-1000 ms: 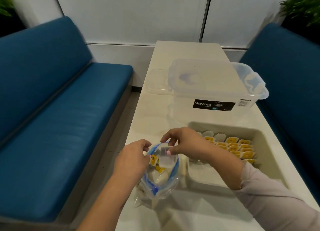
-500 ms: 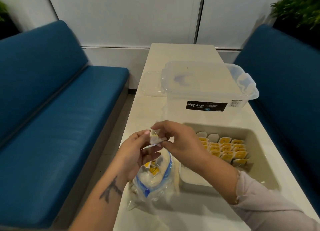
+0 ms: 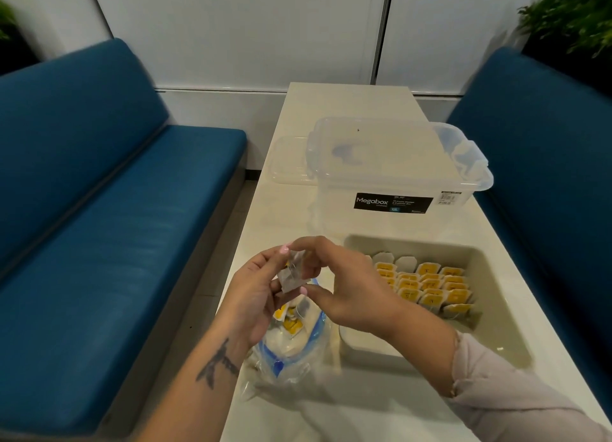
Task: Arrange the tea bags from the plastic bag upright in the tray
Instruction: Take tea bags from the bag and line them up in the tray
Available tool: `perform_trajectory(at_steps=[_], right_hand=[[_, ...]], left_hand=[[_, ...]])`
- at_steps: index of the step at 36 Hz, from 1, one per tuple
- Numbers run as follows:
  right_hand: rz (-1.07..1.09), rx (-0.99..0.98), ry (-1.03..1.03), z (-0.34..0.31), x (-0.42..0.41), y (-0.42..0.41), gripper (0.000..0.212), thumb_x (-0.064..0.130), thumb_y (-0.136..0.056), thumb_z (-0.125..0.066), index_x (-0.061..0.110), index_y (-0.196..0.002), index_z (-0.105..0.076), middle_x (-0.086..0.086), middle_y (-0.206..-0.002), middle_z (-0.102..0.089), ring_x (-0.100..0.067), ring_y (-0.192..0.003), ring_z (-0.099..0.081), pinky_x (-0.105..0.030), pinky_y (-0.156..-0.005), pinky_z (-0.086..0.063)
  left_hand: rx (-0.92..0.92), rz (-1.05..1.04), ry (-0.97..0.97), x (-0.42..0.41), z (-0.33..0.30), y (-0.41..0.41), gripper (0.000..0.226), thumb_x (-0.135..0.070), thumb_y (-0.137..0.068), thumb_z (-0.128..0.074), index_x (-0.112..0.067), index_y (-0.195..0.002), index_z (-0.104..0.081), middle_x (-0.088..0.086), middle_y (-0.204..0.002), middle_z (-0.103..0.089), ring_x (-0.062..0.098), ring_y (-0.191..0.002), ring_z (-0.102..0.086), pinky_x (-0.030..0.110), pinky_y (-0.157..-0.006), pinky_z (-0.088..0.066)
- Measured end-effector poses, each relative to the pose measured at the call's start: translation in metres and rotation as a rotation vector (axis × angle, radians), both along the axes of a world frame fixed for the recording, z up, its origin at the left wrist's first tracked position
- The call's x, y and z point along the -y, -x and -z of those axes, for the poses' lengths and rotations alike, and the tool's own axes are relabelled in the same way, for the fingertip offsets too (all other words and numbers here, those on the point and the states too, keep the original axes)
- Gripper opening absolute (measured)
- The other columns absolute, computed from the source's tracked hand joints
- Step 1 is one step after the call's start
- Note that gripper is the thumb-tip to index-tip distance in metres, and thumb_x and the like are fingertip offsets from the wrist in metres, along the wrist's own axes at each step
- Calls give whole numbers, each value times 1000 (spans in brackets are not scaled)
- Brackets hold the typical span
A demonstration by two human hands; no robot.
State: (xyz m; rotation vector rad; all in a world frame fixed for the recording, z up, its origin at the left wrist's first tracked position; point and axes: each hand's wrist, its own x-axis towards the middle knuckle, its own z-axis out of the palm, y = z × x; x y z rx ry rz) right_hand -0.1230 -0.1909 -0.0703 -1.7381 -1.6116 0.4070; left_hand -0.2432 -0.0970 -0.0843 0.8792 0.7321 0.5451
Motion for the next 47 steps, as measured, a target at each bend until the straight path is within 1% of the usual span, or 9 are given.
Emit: perform_trajectory(at_steps=[5, 11, 16, 21, 25, 29, 34, 41, 47], right_hand=[[39, -47, -25, 4, 2, -2, 50, 16, -82, -67, 42, -118, -45, 20, -83, -58, 0, -93, -49, -20, -88, -38], [180, -124, -96, 8, 2, -6, 43, 16, -79, -63, 44, -105, -42, 19, -77, -62, -1, -97, -49, -20, -94, -28], [227, 105, -30, 4, 0, -10, 39, 20, -79, -68, 39, -110, -54, 18, -81, -45, -6, -82, -46, -22, -82, -35], [228, 205, 1, 5, -6, -11, 23, 29, -84, -70, 36, -105, -67, 16, -103, -41, -15, -95, -49, -26, -73, -42], [279, -30, 44, 9, -8, -13, 9, 32, -83, -69, 34, -91, -69, 17, -87, -59, -3, -80, -54, -26, -71, -46], [375, -425, 35, 13, -9, -12, 3, 25, -85, -68, 27, -85, -67, 6, -76, -67, -10, -73, -61, -31, -72, -53], [396, -695, 52, 12, -12, -11, 7, 19, -90, -63, 14, -94, -63, -1, -82, -71, -7, -62, -62, -25, -69, -50], [388, -795, 90, 13, -13, -11, 17, 19, -91, -62, 17, -107, -57, -9, -83, -73, -12, -66, -65, -32, -77, -53], [375, -770, 68, 12, -10, -10, 19, 15, -92, -59, 26, -108, -57, -5, -74, -70, -13, -64, -64, -24, -66, -53]], left_hand=[[-32, -27, -27, -1, 5, -2, 16, -11, -82, -63, -11, -98, -63, 9, -91, -72, 18, -75, -71, 27, -58, -57], [-35, -87, -63, -1, 8, -4, 19, -7, -80, -67, -12, -98, -62, 8, -95, -69, 23, -84, -68, 32, -67, -57], [-127, -92, -223, -1, 9, -3, 19, -11, -79, -71, -14, -96, -64, 11, -99, -67, 28, -90, -67, 42, -77, -56], [-185, -100, -335, 0, 6, -3, 16, -16, -81, -71, -18, -95, -64, 9, -98, -67, 28, -89, -68, 39, -74, -58], [-198, -120, -348, -1, 3, -2, 9, -16, -85, -68, -16, -94, -65, 13, -100, -67, 29, -88, -67, 36, -69, -58], [-175, -131, -283, -1, 2, -1, 11, -22, -88, -63, -12, -91, -66, 13, -93, -69, 33, -91, -67, 47, -78, -58], [-260, -149, -353, 1, 6, -3, 8, -23, -89, -63, -18, -94, -66, 4, -97, -67, 21, -87, -68, 32, -68, -59], [-180, -96, -212, 3, 3, -5, 20, -11, -85, -67, -16, -103, -62, 13, -108, -63, 30, -96, -66, 38, -77, -58], [-101, -27, -35, 1, 0, -6, 28, 0, -83, -65, -12, -107, -57, 12, -101, -65, 24, -81, -69, 29, -62, -59]])
